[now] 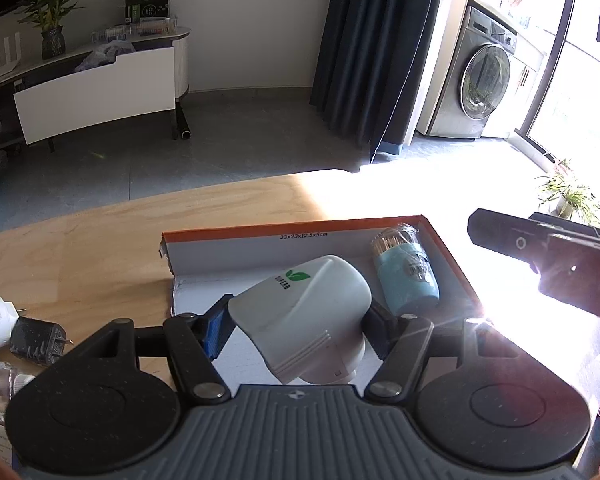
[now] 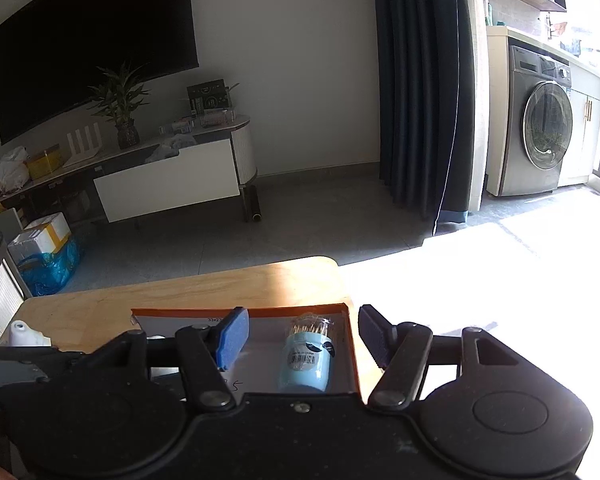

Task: Organize rigid objects
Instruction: 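Open right tool to drop the jar in the box while left tool releases the white device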

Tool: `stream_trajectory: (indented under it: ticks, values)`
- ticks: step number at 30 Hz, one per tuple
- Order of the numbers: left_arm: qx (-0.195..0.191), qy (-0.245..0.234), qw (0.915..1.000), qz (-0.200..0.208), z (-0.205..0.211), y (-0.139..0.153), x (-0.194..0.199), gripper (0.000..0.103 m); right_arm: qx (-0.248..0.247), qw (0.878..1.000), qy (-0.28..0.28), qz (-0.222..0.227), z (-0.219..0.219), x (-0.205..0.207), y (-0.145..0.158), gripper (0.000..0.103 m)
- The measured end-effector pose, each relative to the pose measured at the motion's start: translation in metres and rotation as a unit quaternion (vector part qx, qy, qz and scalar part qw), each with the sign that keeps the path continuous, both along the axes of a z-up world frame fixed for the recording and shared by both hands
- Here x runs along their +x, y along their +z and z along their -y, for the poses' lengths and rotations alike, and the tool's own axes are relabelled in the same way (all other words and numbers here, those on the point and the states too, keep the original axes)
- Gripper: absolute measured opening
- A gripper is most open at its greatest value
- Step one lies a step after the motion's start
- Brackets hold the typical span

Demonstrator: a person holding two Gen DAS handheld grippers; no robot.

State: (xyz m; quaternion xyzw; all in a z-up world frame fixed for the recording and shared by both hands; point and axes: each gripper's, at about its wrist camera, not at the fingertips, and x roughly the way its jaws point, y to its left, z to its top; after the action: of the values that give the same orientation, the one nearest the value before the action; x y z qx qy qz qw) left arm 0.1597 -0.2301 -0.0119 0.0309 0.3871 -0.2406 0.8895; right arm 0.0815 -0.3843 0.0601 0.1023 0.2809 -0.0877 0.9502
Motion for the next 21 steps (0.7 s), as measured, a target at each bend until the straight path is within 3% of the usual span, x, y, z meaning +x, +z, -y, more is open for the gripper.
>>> stream_trajectory:
  ticks: [3,5,21]
  values:
    - [-0.023,-0.006,0.9997,-0.008,0.004,0.003,0.005,0.07,0.005,1.0,-0.006,0.005,0.003,-0.009,0.005,0.077]
    - [-0.027,-0.006,0.9996,-0.002,0.005,0.007,0.003,0.085,0.003,1.0,-0.008,0.008,0.003,-0.013,0.007,0.078]
    - [0.009,0.041,0.9991,0.009,-0.036,0.03,-0.03,0.095,0.008,1.0,0.006,0.004,-0.028,-0.026,0.012,0.079]
